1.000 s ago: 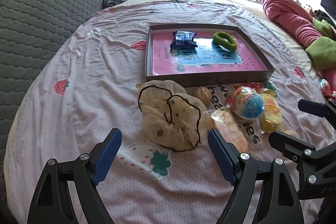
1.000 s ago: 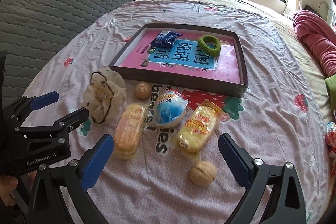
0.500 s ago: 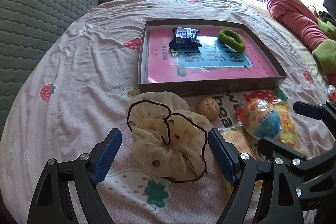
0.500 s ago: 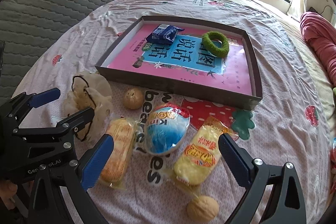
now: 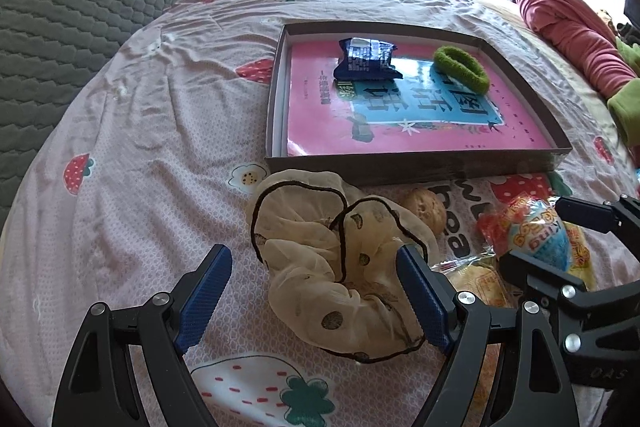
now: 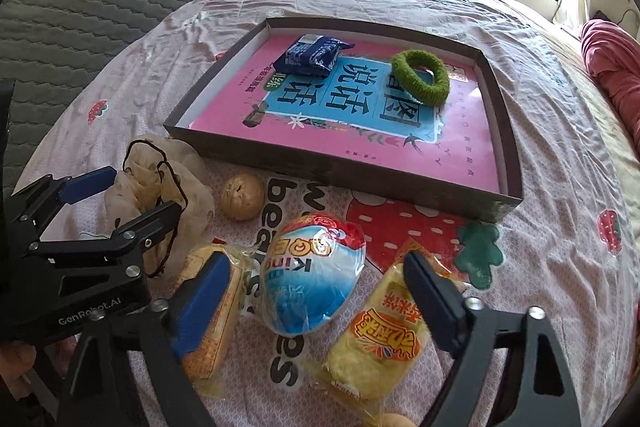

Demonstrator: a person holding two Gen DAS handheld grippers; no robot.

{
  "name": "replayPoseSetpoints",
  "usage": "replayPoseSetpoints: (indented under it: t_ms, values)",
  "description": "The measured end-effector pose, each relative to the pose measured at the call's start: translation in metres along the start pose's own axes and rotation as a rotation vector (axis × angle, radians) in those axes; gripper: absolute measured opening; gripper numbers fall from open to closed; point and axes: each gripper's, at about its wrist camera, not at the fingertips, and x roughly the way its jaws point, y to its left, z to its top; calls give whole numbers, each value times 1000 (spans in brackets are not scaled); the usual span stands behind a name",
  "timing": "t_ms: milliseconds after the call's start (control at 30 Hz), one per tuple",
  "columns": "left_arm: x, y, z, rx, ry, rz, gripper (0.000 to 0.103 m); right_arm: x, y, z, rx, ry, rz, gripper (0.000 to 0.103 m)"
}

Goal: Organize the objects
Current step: 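Grasp the cream scrunchie with left gripper while right gripper grasps blue Kinder egg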

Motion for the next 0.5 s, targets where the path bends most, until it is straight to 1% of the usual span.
replayPoseSetpoints:
  t_ms: [133, 233, 300, 367, 400, 433, 467, 500]
  values:
    - [6, -1, 1, 4, 9, 6, 85, 2, 0, 2, -6, -2, -10, 73]
    - [10, -1, 2, 0, 13, -2, 85, 4, 1, 4, -21, 0, -25, 65]
    - [11, 0, 2, -6, 11, -10, 85, 4, 2, 5, -26, 1, -22, 56]
    - [13, 0, 1, -4, 17, -20, 84, 6, 3, 6, -38, 8, -27, 56]
    - [14, 0, 1, -8, 21, -27, 80, 6, 5, 6, -51, 8, -33, 56]
    - [15, 0, 1, -12, 23, -42, 65, 6, 7, 6, -57, 8, -37, 55]
    - [16, 1, 1, -17, 26, -58, 58, 6, 8, 6, -63, 6, -40, 55]
    - [17, 1, 1, -20, 31, -66, 55, 6, 8, 7, -65, 5, -37, 55]
